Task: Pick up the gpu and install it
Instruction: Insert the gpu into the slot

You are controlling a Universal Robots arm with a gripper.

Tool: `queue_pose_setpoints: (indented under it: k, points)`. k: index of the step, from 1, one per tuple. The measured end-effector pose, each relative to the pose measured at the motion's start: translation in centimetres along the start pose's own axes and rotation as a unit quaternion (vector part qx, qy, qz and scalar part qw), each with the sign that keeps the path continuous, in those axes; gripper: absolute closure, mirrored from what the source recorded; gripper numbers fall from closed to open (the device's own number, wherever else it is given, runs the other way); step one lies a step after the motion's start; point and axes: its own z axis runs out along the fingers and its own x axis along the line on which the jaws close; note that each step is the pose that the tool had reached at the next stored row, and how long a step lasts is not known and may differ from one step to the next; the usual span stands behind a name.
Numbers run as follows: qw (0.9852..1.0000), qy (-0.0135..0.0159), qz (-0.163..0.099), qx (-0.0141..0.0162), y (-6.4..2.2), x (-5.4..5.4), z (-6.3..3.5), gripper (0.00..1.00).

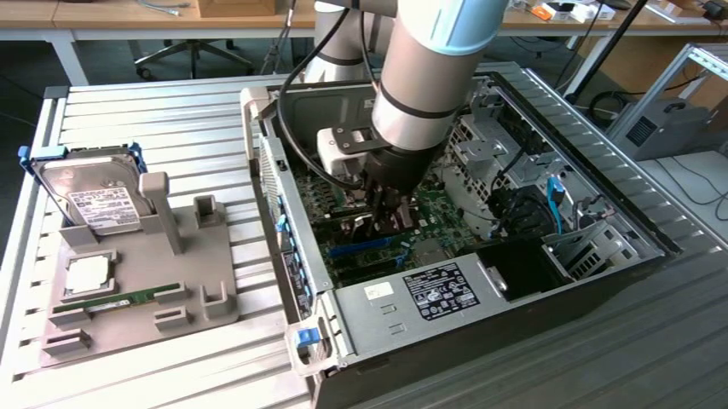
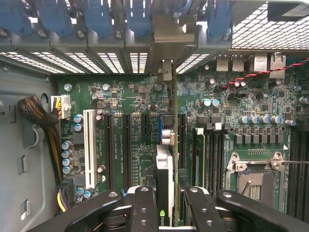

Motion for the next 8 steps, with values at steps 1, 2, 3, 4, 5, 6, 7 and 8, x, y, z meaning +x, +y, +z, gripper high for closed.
queue_pose_setpoints:
  k: [1, 2, 3, 4, 5, 6, 7, 8]
  points:
    - [1.0000, -0.0001, 0.000, 0.0000, 0.03, -0.01, 0.01, 0.73]
    - [1.0000, -0.0001, 0.000, 0.0001, 0.04, -0.03, 0.02, 0.73]
    - [1.0000, -0.0001, 0.000, 0.0000, 0.05, -0.04, 0.02, 0.73]
    - [1.0000, 0.0000, 0.000, 0.0000, 0.05, -0.05, 0.02, 0.73]
    - [1.0000, 0.0000, 0.000, 0.0000, 0.06, -0.05, 0.02, 0.73]
    - [1.0000, 0.0001, 0.000, 0.0000, 0.08, -0.05, 0.02, 0.73]
    - [1.0000, 0.0001, 0.000, 0.0000, 0.09, -0.05, 0.03, 0.73]
    - [1.0000, 0.0000, 0.000, 0.0000, 0.09, -0.05, 0.03, 0.73]
